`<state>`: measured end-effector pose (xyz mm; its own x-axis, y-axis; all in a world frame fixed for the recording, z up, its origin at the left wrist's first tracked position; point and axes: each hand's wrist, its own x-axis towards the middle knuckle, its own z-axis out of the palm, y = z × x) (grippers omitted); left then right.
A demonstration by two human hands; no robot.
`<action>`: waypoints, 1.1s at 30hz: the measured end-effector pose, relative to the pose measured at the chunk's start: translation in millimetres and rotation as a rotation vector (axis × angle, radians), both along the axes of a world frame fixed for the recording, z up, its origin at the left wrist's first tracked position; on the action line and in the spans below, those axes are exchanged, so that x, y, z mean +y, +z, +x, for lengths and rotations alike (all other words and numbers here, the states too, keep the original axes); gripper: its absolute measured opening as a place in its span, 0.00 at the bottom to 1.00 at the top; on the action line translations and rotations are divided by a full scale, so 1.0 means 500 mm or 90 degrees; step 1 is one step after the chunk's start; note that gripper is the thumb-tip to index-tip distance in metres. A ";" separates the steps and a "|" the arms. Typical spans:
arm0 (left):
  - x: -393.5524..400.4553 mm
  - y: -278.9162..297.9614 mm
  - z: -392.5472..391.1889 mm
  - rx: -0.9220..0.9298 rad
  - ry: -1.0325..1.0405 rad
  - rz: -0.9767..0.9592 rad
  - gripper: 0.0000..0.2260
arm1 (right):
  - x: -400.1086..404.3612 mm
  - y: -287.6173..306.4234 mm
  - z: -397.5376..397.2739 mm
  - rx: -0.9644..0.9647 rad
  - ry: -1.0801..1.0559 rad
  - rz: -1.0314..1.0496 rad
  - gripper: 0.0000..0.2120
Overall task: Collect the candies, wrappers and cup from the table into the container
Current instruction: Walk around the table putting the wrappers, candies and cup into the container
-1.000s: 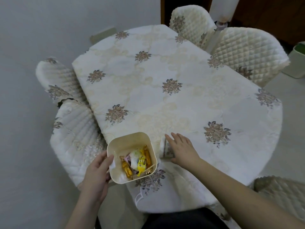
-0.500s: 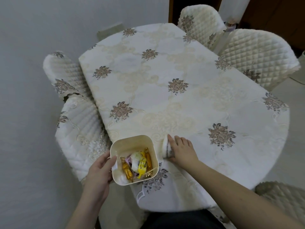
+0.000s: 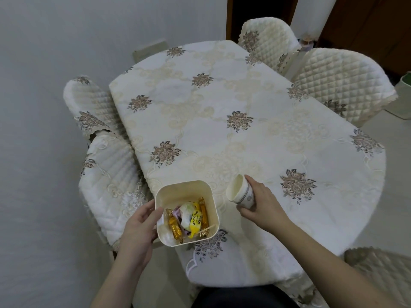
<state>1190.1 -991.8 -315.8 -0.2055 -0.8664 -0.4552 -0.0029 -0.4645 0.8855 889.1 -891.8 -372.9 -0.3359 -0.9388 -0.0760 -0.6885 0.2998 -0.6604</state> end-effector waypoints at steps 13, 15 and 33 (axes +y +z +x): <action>0.022 0.021 -0.045 0.002 -0.015 0.000 0.14 | 0.011 0.230 0.091 0.110 0.174 -0.117 0.43; 0.025 0.023 -0.049 0.006 -0.019 0.002 0.14 | 0.009 0.231 0.112 0.251 0.220 -0.077 0.44; 0.041 0.021 -0.055 0.013 -0.024 0.017 0.17 | 0.002 0.242 0.120 0.182 0.164 -0.095 0.33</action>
